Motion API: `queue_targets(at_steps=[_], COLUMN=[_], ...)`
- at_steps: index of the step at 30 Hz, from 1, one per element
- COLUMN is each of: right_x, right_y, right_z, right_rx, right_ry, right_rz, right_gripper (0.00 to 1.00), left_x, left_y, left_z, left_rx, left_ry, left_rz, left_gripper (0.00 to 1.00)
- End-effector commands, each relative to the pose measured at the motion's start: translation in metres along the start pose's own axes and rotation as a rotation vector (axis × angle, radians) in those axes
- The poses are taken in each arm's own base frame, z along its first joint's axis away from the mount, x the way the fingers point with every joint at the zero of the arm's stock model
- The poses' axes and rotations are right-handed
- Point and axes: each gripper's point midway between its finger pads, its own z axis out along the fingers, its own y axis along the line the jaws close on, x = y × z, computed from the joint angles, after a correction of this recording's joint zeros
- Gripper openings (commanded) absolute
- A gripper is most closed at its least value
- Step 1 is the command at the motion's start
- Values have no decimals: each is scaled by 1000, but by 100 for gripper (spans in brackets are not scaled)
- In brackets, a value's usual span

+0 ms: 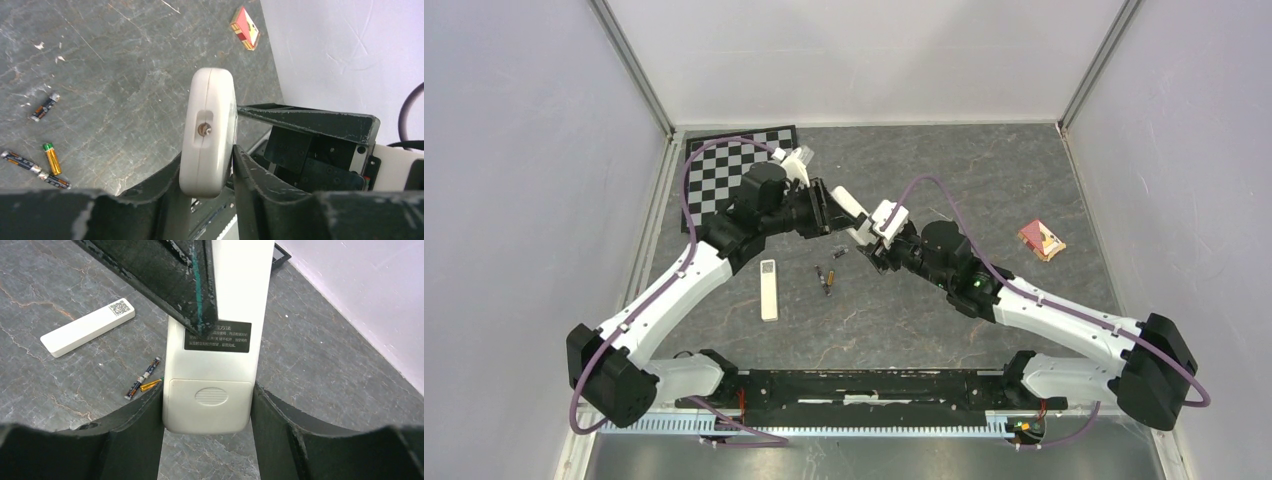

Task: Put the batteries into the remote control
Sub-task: Adjust the remote control.

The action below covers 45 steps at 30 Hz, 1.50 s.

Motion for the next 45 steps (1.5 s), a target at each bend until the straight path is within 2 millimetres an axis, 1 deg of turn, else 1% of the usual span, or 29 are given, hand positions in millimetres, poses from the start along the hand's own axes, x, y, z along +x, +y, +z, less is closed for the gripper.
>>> queue_targets(at_steps=[1,3,5,6,7,10,12,13,14,16,17,18,19,20,21,22,27,29,31,33,37,40,41,43,45], right_x=[-23,-26,-27,-28,-29,-30,-31,-32,-33,-37,-38,-41,-44,-48,-52,-57,-83,-89,-88,-92,-103,-115,-118,-119,-121], right_y=[-7,-2,-1,3,5,7,10,11,13,18,22,25,27,27,26,25,14,4,-9,-10,-7,-3,0,4,8], right_z=[-4,-5,-5,-5,-5,-6,-7,-7,-8,-12,-13,-15,-17,-20,-23,-26,-46,-53,-58,-57,-46,-41,-37,-30,-28], right_rx=[17,-9,-14,-42,-51,-67,-80,-90,-98,-130,-151,-169,-181,-176,-169,-164,-99,-41,34,36,5,-55,-69,-93,-124], right_ry=[-71,-82,-86,-94,-98,-105,-110,-113,-118,-138,-146,-157,-164,-173,-183,-191,-246,-268,-286,-301,-313,-363,-357,-335,-337], right_rz=[-31,-34,-38,-41,-43,-45,-46,-47,-52,-59,-58,-51,-30,2,44,81,423,605,801,955,1099,1166,1177,1216,1237], right_gripper=[24,24,25,25,25,25,24,24,24,25,30,38,55,78,89,97,98,98,98,97,98,98,98,90,77], left_x=[0,1,1,2,1,1,-1,-2,-2,-3,-3,-3,-4,-5,-7,-9,-20,-26,-30,-34,-41,-43,-44,-48,-50], left_y=[-22,-21,-20,-20,-20,-20,-20,-20,-20,-21,-20,-20,-19,-19,-19,-19,-21,-22,-27,-31,-42,-51,-54,-65,-73], left_z=[-13,-12,-10,-9,-9,-7,-6,-6,-6,-6,-6,-6,-7,-9,-11,-15,-30,-38,-45,-51,-60,-66,-69,-78,-86], left_rx=[149,151,157,158,161,171,177,179,179,189,190,191,192,194,195,203,270,289,314,316,340,379,389,424,443], left_ry=[24,34,46,50,51,49,44,41,40,34,33,31,27,18,11,1,-37,-57,-69,-76,-95,-102,-107,-125,-128], left_rz=[-61,-68,-73,-76,-78,-91,-99,-101,-103,-99,-99,-96,-88,-75,-63,-41,9,10,-3,-53,-114,-146,-157,-161,-199], left_gripper=[38,38,47,51,53,54,51,47,39,19,8,2,2,2,2,2,2,2,2,2,2,2,2,2,2])
